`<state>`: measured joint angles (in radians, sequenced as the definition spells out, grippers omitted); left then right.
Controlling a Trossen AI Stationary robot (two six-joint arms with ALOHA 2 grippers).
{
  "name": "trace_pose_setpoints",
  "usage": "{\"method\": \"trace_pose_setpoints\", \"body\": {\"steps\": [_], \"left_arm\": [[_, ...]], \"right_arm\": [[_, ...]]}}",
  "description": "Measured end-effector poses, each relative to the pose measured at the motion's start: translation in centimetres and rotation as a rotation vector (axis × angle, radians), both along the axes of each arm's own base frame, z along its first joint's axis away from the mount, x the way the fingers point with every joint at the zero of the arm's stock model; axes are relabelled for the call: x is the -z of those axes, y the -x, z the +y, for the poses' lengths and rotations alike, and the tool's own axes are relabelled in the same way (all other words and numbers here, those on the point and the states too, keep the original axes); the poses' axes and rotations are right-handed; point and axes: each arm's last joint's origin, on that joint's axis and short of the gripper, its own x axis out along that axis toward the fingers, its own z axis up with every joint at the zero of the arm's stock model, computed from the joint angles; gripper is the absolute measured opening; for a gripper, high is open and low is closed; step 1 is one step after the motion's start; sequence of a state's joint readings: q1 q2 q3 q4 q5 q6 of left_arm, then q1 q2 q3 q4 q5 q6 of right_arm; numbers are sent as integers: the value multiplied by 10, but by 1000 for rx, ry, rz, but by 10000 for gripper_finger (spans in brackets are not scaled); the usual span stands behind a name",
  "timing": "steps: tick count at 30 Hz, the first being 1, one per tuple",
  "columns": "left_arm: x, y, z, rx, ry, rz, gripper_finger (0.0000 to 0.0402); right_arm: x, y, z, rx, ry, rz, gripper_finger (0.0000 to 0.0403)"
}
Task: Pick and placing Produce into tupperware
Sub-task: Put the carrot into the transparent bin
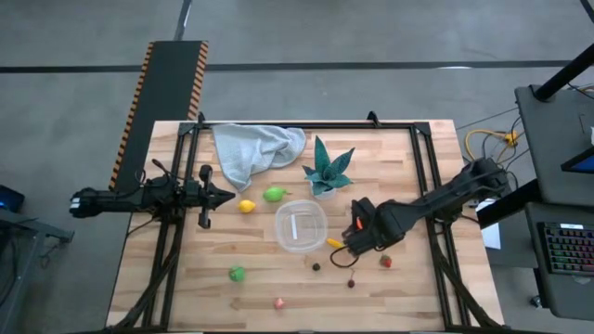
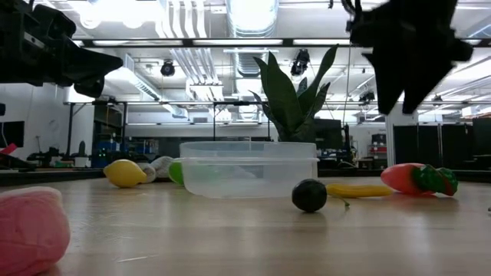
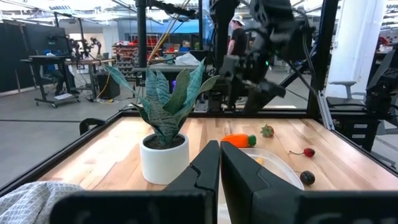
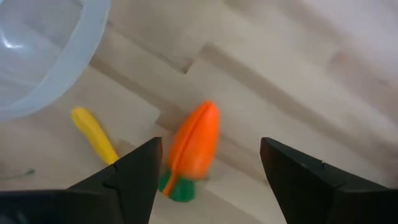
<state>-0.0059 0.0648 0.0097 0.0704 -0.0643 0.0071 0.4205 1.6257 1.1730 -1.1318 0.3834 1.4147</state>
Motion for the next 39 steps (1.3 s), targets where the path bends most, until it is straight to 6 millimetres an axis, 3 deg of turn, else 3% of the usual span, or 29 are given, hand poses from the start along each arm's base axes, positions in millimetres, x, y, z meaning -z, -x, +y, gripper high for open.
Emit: {"method": "trace_pose_setpoints", "body": {"steps": [8, 16, 29, 39], "left_arm": [[0, 0, 0, 0, 0, -2, 0], [0, 0, 0, 0, 0, -2, 0], [0, 0, 0, 0, 0, 3, 0], [0, 0, 0, 1, 0, 5, 0]], "right_arm": [[48, 6, -1, 68, -66, -112, 276], [73, 14, -5, 97, -106, -152, 276], [87, 22, -7, 116, -141, -137, 271], [88, 24, -8, 115, -141, -122, 204]]}}
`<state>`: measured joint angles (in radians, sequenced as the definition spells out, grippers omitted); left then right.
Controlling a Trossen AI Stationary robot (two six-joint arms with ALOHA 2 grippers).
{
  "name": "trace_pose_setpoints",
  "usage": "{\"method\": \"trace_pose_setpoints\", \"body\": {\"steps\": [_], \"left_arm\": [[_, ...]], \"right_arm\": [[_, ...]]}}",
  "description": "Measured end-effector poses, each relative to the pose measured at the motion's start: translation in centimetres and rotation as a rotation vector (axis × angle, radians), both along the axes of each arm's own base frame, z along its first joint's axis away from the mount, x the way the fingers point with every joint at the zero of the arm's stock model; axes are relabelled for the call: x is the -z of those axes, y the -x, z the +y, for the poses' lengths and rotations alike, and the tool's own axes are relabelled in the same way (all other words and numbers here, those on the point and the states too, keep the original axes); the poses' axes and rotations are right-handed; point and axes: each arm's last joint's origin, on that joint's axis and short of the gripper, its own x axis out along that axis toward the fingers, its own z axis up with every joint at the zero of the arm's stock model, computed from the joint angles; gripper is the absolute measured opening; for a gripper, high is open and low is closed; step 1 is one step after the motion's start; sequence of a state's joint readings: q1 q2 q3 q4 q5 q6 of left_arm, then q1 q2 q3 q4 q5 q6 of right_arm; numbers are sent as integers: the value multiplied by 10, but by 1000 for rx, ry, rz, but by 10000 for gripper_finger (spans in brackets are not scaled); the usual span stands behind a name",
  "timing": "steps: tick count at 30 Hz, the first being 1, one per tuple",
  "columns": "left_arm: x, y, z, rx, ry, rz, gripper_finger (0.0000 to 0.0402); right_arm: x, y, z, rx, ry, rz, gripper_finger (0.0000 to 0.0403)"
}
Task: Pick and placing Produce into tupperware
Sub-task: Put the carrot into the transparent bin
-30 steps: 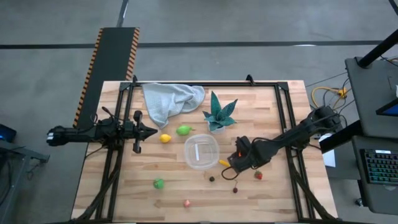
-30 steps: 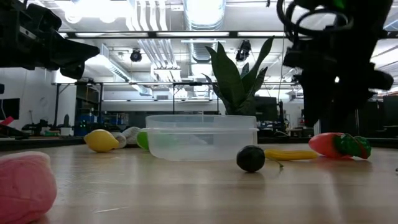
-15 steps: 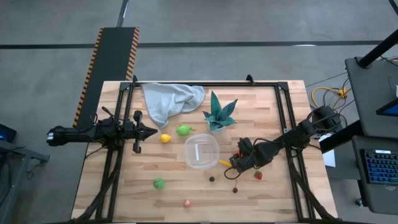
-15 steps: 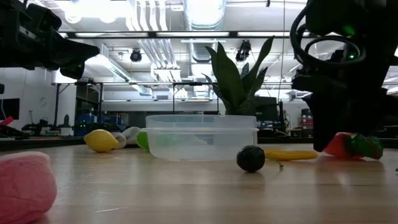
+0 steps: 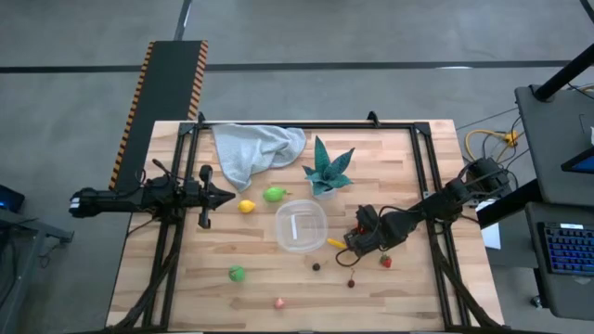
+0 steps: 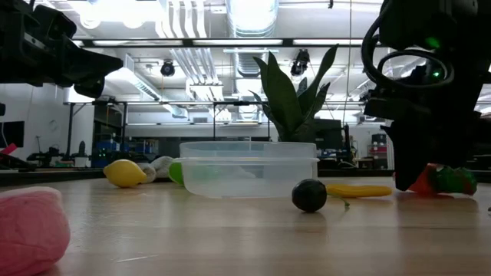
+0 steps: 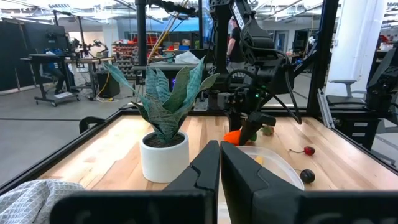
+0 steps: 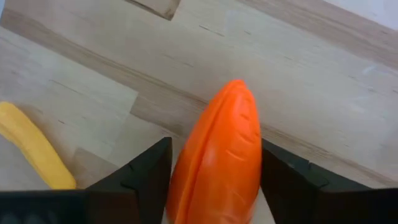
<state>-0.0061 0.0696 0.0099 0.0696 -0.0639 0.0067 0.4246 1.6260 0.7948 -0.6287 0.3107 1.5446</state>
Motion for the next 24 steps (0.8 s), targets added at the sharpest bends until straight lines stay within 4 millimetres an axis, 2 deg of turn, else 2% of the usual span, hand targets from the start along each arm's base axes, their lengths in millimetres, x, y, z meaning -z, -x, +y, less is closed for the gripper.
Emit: {"method": "trace_pose_setpoints", "body": {"steps": [6, 9, 24], "left_arm": [[0, 0, 0, -1, 0, 0, 0], [0, 0, 0, 0, 0, 0, 0], [0, 0, 0, 0, 0, 1, 0]], "right_arm": [[-1, -1, 1, -26, -6, -3, 148], [-2, -1, 1, -35, -15, 2, 133], [-5, -5, 4, -102, -18, 11, 134]]}}
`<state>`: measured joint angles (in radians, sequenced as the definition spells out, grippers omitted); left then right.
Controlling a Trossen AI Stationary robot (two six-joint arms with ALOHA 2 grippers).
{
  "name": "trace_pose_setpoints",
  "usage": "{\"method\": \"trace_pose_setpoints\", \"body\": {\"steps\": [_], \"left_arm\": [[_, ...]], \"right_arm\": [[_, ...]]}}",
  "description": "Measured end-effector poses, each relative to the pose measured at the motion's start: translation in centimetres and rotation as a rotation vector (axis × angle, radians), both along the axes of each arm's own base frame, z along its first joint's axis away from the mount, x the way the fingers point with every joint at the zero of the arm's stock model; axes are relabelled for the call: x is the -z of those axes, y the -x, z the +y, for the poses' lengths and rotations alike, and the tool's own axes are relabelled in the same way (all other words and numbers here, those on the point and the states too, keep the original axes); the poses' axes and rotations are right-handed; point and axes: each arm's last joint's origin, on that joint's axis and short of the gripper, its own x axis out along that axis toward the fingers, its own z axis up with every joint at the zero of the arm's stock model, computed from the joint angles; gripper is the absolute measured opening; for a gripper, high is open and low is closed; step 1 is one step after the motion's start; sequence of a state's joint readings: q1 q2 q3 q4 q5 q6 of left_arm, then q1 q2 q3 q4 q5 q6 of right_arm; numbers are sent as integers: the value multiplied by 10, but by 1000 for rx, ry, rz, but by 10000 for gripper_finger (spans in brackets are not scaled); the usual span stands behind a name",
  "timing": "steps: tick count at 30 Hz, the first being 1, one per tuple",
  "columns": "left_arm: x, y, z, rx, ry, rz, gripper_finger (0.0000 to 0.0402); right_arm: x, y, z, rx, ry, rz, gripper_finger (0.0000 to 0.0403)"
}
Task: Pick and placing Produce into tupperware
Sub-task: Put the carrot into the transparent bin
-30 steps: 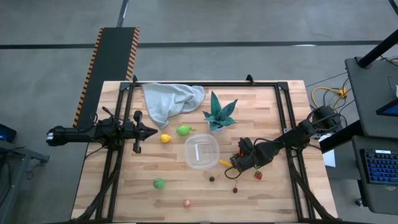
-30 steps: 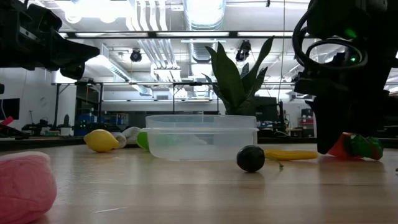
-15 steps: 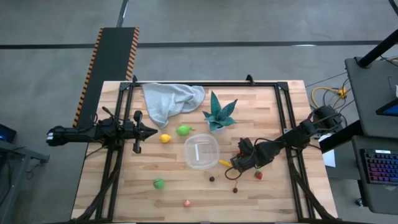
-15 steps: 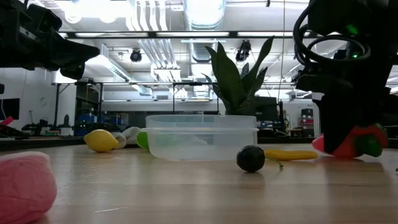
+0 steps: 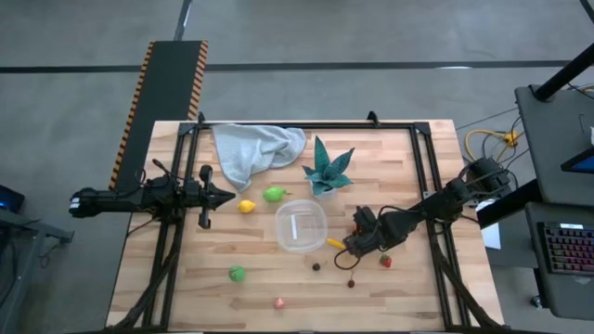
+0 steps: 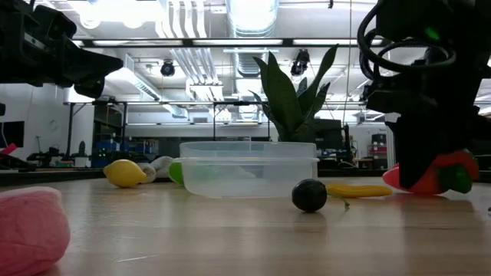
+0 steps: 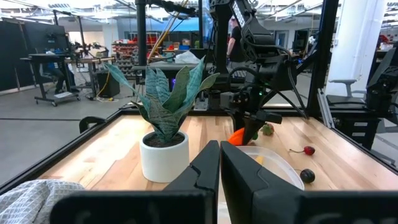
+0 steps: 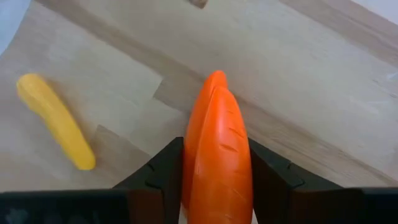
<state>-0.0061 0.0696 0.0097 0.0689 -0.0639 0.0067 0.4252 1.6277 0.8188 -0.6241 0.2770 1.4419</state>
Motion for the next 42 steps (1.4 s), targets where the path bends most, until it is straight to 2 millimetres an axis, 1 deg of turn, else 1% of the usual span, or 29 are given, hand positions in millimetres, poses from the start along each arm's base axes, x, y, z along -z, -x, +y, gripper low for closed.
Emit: {"method": "trace_pose_setpoints", "body": {"steps": [5, 15, 18, 21, 25, 31, 34, 38, 42], "left_arm": [[0, 0, 0, -1, 0, 0, 0], [0, 0, 0, 0, 0, 0, 0], [0, 0, 0, -1, 0, 0, 0], [0, 0, 0, -1, 0, 0, 0], [0, 0, 0, 0, 0, 0, 0], [0, 0, 0, 0, 0, 0, 0], [0, 0, 0, 0, 0, -1, 0], [0, 0, 0, -1, 0, 0, 0], [0, 0, 0, 0, 0, 2, 0]], "right_arm": [[-3, -3, 2, -14, -7, -7, 127], [-11, -10, 4, -53, 2, -28, 127], [-16, -13, 6, -62, 1, -42, 127], [-25, -20, 8, -88, 1, -68, 127], [-46, -35, 13, -133, 31, -149, 127], [-86, -62, 17, -216, 116, -281, 127], [-97, -78, 15, -265, 150, -310, 127], [-101, -102, 9, -327, 199, -303, 127], [-95, -127, -1, -361, 243, -271, 127]]}}
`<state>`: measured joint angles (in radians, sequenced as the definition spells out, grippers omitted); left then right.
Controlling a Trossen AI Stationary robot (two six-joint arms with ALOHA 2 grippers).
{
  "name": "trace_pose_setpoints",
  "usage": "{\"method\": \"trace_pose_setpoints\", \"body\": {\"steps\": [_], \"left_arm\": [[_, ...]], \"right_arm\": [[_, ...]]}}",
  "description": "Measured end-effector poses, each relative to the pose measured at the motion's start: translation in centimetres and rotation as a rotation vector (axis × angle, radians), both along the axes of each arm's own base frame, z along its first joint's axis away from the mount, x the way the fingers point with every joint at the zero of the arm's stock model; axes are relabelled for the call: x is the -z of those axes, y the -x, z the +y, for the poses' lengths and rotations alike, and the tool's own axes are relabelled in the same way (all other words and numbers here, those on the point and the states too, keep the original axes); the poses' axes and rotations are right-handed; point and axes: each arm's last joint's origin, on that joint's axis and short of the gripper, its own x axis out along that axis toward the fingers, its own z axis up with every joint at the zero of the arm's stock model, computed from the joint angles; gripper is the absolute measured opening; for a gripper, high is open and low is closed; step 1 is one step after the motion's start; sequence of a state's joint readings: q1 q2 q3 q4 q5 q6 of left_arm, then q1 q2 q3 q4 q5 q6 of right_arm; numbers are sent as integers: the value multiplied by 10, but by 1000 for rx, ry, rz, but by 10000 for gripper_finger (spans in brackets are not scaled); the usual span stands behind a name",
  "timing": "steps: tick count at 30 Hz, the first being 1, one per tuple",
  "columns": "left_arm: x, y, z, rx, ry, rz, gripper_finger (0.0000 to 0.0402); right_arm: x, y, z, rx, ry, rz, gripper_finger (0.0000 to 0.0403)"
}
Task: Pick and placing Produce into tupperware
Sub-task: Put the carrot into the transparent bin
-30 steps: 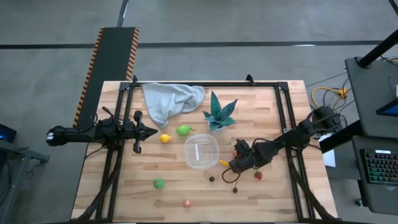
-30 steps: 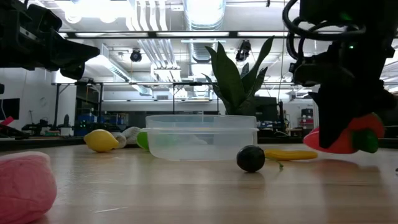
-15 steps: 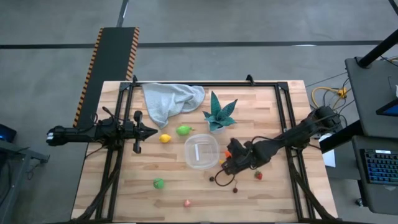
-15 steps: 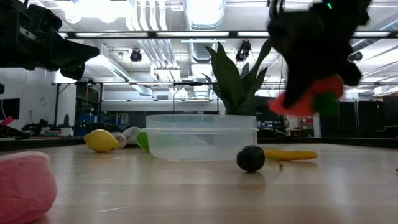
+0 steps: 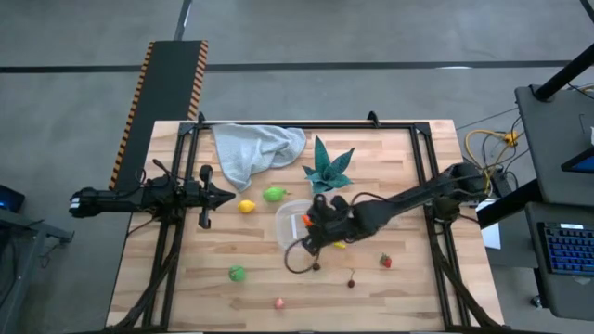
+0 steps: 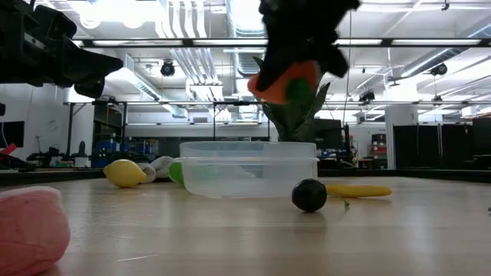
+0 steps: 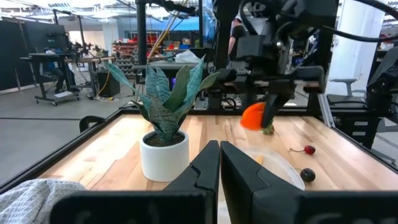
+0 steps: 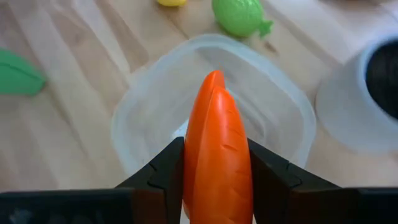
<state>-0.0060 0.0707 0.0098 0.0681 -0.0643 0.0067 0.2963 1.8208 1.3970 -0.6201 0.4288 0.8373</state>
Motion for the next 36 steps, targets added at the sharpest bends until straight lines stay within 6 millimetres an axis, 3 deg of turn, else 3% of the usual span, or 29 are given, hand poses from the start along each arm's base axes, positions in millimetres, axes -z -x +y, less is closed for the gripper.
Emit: {"method": "trace_pose_setpoints", "body": {"steps": [6, 11, 24, 36], "left_arm": [[0, 0, 0, 0, 0, 1, 0], [0, 0, 0, 0, 0, 4, 0], [0, 0, 0, 0, 0, 5, 0], [0, 0, 0, 1, 0, 5, 0]], "right_arm": [[21, -29, -12, -56, 63, 80, 127], [42, -41, -19, -61, 58, 144, 127], [55, -41, -30, -33, 78, 210, 130], [55, -41, -32, -28, 79, 211, 199]]}}
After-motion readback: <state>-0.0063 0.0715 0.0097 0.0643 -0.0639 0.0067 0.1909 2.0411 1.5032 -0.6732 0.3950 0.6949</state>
